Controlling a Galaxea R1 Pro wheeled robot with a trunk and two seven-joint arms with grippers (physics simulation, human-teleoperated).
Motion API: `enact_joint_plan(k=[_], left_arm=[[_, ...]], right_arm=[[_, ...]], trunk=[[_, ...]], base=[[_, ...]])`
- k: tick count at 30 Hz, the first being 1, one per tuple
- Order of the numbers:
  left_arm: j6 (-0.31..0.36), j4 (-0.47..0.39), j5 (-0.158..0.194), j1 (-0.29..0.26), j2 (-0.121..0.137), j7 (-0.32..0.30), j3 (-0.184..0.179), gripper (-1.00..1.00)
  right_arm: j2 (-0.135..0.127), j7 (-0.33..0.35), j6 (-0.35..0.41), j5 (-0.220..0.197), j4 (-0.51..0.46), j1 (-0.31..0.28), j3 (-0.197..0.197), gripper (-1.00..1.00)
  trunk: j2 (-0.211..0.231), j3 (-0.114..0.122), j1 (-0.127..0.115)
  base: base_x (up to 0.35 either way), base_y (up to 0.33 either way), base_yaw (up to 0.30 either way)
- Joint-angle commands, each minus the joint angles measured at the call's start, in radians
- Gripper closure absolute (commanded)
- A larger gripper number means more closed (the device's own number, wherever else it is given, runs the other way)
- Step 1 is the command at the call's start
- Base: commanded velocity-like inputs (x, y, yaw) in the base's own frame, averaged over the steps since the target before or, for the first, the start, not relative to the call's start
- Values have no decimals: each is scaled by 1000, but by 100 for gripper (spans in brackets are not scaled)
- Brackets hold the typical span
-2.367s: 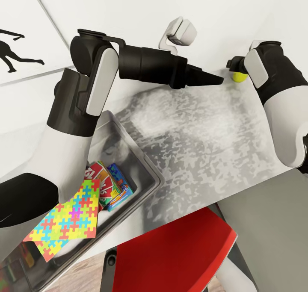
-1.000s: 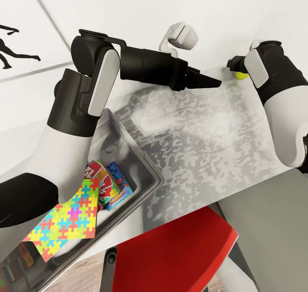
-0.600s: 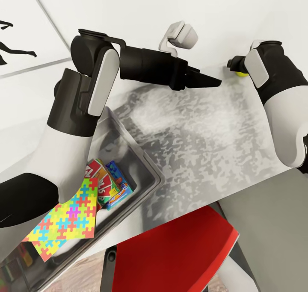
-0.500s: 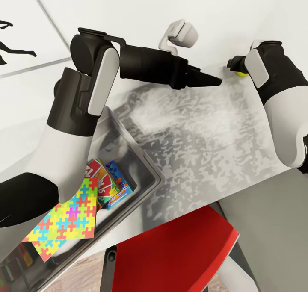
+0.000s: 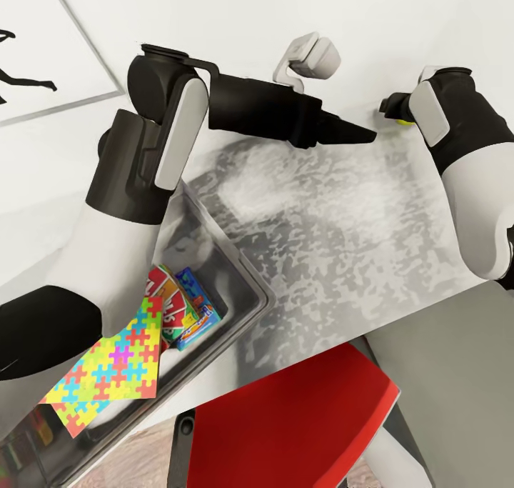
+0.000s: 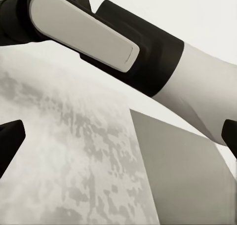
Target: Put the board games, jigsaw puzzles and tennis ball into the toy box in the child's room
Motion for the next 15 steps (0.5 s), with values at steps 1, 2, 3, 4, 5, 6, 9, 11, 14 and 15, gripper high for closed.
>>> enact_joint_plan(k=[1,2,3,4,5,6,9,11,14,15], left_arm=[[3,7,-2,-2,-3,-4,-1,-100],[3,18,-2,-8,-7,-4,-5,-100],[3,23,-2,-13,-7,-4,-7,-100],[3,29,-2,-19,-7,-4,-9,-100],[3,42,-2,-32,-7,-4,-13,-100],[3,48,-2,-39,-7,-4,-16,-100],[3,80,-2,-64,-7,-5,-35,-100],[3,112,-2,-81,-7,-5,-55,-100],[3,160,-2,-108,-7,-5,-83,-100],[3,173,-2,-114,-7,-5,-90,-100]], right_arm=[[-2,-8,4,-10,-1,-1,8,-100],[-2,-8,4,-10,-1,-1,8,-100],[-2,-8,4,-10,-1,-1,8,-100],[-2,-8,4,-10,-1,-1,8,-100],[-4,-8,5,-10,-1,-1,8,-100],[-5,-8,5,-10,-1,-1,8,-100],[-7,-8,5,-10,-1,-2,8,-100],[-8,-7,5,-10,-1,-3,8,-100],[-9,-7,5,-10,-1,-5,8,-100],[-9,-7,5,-10,-1,-5,8,-100]], trunk=[[-2,-2,1],[-2,-4,1],[-2,-5,1],[-2,-6,1],[-2,-6,1],[-2,-7,1],[-2,-8,1],[-2,-8,1],[-2,-8,1],[-2,-8,1]], base=[[0,0,0],[0,0,0],[0,0,0],[0,0,0],[0,0,0],[0,0,0],[0,0,0],[0,0,0],[0,0,0],[0,0,0]])
